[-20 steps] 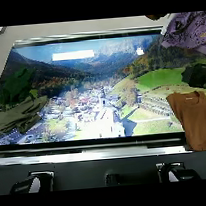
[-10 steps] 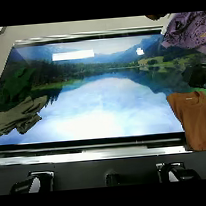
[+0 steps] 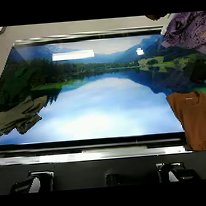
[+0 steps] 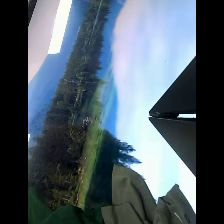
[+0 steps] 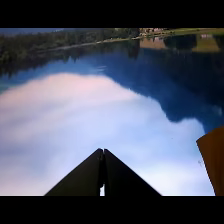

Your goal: Fold the clothes and pants, and hang the long-sleeved shirts on hangers.

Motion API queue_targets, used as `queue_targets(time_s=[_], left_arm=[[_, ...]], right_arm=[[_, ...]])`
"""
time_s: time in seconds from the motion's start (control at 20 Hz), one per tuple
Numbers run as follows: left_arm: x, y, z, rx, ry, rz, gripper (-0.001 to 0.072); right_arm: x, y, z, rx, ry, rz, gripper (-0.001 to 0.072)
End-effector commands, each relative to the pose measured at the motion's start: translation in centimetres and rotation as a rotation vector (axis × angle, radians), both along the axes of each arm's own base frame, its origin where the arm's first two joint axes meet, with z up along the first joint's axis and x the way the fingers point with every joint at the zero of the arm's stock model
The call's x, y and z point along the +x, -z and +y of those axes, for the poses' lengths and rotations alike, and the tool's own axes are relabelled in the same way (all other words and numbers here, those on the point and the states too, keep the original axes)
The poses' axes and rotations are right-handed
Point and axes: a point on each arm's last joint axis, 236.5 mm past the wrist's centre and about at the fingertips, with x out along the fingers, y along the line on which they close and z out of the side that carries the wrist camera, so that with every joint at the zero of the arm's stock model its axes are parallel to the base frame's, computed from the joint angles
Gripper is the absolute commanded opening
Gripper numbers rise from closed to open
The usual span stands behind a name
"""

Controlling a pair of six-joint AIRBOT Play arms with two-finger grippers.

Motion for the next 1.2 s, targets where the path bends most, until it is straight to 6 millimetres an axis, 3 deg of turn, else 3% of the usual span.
queue_targets(time_s=[0.0,0.85,0.9,0.95,1.0,1.1,1.15], left_arm=[[0.0,-0.1,0.0,0.001,0.0,-0.002,0.0019],[0.0,-0.1,-0.1,-0.006,0.002,-0.003,0.002],[0.0,-0.1,-0.1,-0.005,0.0,-0.002,0.0063],[0.0,0.0,-0.1,-0.028,-0.012,0.004,0.03],[-0.1,0.4,-0.1,-0.056,-0.027,0.024,0.0703],[-0.6,2.2,1.6,-0.054,-0.107,0.108,0.0705],[-1.0,3.8,3.8,-0.032,-0.203,0.173,0.0705]], right_arm=[[0.5,-0.7,-0.1,0.004,0.006,-0.035,0.0029],[0.4,-0.7,0.2,0.017,0.001,-0.035,0.0029],[0.4,-0.7,0.2,0.017,0.001,-0.035,0.0029],[0.5,-0.7,0.2,0.017,0.001,-0.034,0.0029],[0.4,-0.7,0.2,0.017,0.0,-0.031,0.0029],[0.2,-0.5,0.2,0.016,-0.002,-0.02,0.0029],[0.1,-0.2,0.3,0.015,-0.004,-0.008,0.0029]])
